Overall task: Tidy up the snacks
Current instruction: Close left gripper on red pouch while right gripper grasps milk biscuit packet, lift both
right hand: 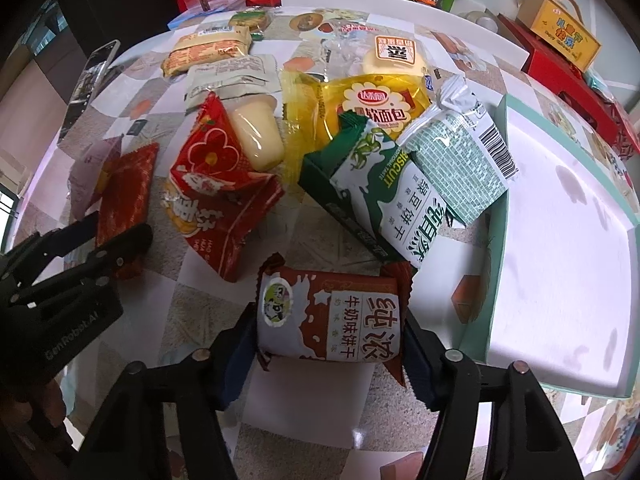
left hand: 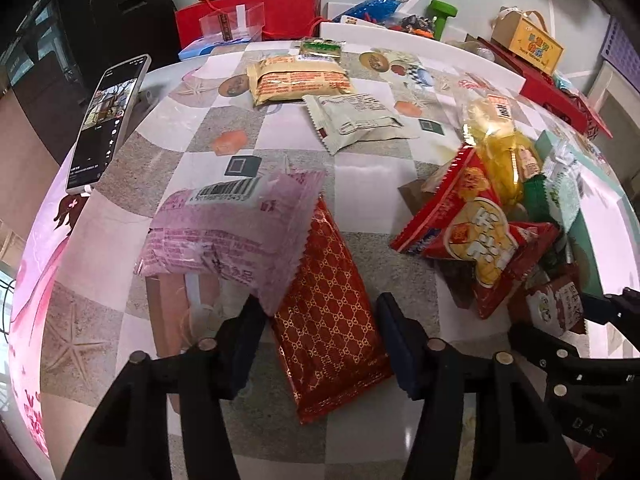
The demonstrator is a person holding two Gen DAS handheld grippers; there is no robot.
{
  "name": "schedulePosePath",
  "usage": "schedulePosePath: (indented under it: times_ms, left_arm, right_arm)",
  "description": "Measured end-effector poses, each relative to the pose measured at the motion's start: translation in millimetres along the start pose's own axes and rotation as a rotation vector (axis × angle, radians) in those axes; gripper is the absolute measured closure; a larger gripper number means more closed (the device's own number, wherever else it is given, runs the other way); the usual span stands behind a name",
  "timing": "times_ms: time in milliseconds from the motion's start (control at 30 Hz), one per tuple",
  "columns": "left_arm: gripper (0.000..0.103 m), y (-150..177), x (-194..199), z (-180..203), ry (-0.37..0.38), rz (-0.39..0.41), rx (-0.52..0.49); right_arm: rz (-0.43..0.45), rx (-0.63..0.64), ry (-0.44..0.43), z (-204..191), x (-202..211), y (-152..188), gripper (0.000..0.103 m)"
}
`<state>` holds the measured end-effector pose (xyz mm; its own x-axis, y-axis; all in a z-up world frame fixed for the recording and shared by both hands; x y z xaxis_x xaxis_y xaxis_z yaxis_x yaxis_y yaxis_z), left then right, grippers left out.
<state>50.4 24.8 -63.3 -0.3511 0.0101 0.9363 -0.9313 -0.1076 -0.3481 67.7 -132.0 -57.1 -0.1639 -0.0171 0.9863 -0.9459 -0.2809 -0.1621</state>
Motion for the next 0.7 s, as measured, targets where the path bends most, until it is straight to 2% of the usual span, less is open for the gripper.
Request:
schedulePosePath:
  times_ms: [367,567,700]
  left_arm:
    - [0.052,4.4,18.0,10.0,0.143,-0.001,-0.002]
    - [0.054,5.0,38.7,15.1,0.186,0.016,0.001]
    - [0.054,5.0,49.4,18.8,0.182,0.031,-0.010]
  right_arm:
    - [0.031,-0.035,-0.033,15.3,24.2,5.6,0.037]
    - [0.072,-0.059,-0.046,25.9,45.6,7.8,0.037]
    - [0.092,-0.074,-0.055,34.0,58.0,9.6,0.037]
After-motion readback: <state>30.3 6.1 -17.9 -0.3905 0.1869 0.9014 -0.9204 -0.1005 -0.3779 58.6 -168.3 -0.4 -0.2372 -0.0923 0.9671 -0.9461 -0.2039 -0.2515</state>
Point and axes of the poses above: each gripper's, at about its wrist camera, not at the fingertips, and x roughly against the way its jaws point, z to its right, y to its underside, the point moved 1 cm from there along -x, roughly the way its jaws point, and after that the axes turned 7 degrees about -z, right-handed, at the moved point
